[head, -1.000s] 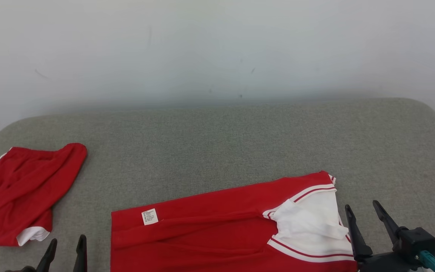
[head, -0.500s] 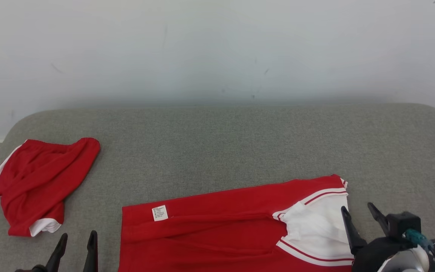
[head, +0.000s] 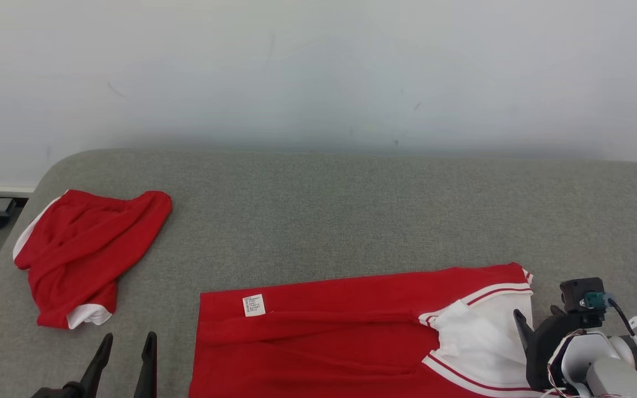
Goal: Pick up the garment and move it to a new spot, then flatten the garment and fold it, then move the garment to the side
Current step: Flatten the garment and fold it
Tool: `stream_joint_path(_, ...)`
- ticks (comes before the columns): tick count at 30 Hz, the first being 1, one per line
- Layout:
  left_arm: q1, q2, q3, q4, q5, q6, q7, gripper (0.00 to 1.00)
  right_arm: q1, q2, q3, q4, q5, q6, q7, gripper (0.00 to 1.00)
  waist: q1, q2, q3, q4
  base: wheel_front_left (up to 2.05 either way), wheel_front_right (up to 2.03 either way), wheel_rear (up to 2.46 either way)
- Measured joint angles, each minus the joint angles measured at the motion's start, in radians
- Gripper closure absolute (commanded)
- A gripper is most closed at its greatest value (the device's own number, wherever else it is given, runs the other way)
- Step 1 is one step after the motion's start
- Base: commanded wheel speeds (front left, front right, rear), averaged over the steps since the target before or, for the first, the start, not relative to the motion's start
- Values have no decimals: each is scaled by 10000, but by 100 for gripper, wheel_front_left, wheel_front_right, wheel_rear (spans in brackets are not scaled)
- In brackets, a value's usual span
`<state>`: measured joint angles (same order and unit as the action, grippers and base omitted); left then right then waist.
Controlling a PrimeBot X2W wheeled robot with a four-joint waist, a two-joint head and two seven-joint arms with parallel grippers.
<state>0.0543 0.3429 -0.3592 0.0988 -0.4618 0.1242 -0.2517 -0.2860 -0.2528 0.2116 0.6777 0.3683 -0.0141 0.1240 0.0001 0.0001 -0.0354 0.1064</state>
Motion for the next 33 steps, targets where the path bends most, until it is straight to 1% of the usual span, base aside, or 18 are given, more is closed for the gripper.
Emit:
stream_joint_path(6,10,8,-31,-12,71,0,0,0,-612,58,153,959,2,69,834,0,0,0,13,165,0,0,0)
stream_joint_path(11,4,2,-65,-44,100,0,0,0,-711,242,197,1737,67,48,1574,0,0,0,53,291,0,0,0)
stream_joint_path(16,13,10,-19,-71,100,0,0,0,-1011,255,284,2205,86,6,2155,0,0,-1,121,381,0,0,0)
stream_joint_path(17,25,17,15,-81,98,0,0,0,-1078,270,322,2242,86,13,2213,14,-1,-1,134,376,0,0,0)
stream_joint_path(18,22,25,27,-79,98,0,0,0,-1139,276,355,2261,86,96,2266,14,-1,-1,149,369,0,0,0)
stream_joint_path(19,22,21,29,-79,98,0,-2,0,-1146,284,339,2268,102,144,2282,66,-1,-1,157,362,0,0,0)
stream_joint_path(20,22,12,27,-79,98,0,-2,0,-1149,295,336,2284,123,165,2282,93,0,0,164,358,0,0,0)
stream_joint_path(21,22,8,27,-79,98,0,0,0,-1173,320,336,2305,144,238,2282,100,-1,-1,171,353,0,0,0)
stream_joint_path(24,31,6,67,-82,92,0,0,0,-1349,420,368,2353,190,309,2286,100,-1,-1,201,326,0,0,0)
stream_joint_path(29,36,0,196,-79,61,0,0,0,-1433,297,324,2445,190,372,2171,100,0,0,249,230,0,0,0)
stream_joint_path(31,42,0,234,-79,54,0,-2,0,-1546,73,207,2531,190,357,2077,100,0,0,261,166,0,0,0)
stream_joint_path(33,48,-12,245,-71,46,0,0,0,-1547,-290,-35,2617,222,194,1927,100,0,0,274,106,0,0,0)
